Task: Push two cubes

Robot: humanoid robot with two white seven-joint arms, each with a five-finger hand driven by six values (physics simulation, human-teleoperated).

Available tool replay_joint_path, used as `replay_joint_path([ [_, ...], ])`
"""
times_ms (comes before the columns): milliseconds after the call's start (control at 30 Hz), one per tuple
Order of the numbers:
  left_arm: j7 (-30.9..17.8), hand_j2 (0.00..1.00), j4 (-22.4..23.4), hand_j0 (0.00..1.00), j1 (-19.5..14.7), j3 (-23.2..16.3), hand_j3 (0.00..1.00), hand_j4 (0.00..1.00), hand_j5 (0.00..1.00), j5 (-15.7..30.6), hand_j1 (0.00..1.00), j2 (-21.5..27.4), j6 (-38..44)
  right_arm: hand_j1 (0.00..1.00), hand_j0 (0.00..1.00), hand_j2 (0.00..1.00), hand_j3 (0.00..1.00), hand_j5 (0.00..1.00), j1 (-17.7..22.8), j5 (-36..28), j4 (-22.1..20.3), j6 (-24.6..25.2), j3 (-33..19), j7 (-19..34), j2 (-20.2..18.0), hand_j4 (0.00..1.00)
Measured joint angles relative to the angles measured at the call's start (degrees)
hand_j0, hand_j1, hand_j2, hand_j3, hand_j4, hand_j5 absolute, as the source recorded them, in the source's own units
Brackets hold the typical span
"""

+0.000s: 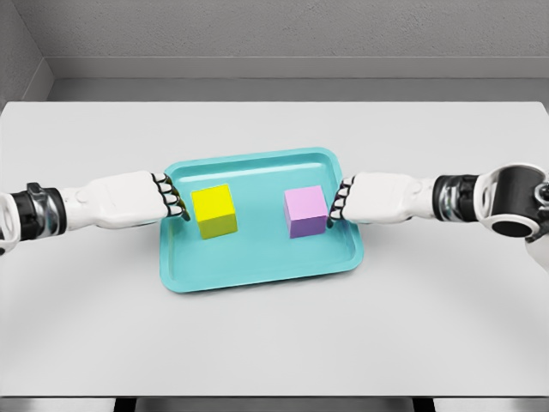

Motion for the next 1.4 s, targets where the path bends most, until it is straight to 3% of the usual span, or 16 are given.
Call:
replay_joint_path([
  [667, -1.54, 0.78, 1.7, 0.78, -1.15, -0.64, 0.78, 0.78, 0.78, 0.55, 0.78, -4.22, 0.42, 0.75, 0.75, 0.75, 0.75, 0.75, -1.05, -0.15, 0.09, 0.0, 0.66, 0.01, 2.51, 0.75],
  [1100, -1.86, 0.78, 6.42, 0.78, -2.73, -0.79, 0.78, 0.78, 0.78, -0.19, 0.78, -4.92, 0.0, 0.75, 0.75, 0.75, 0.75, 0.75, -1.93, -0.01, 0.56, -0.01, 1.54, 0.01, 4.59, 0.75],
  [1400, -2.51, 0.78, 8.33, 0.78, -3.96, -0.77, 0.78, 0.78, 0.78, -0.28, 0.78, -7.09, 0.06, 0.76, 0.76, 0.76, 0.76, 0.76, -2.81, 0.22, 3.3, 0.0, 2.66, 0.0, 6.37, 0.76],
])
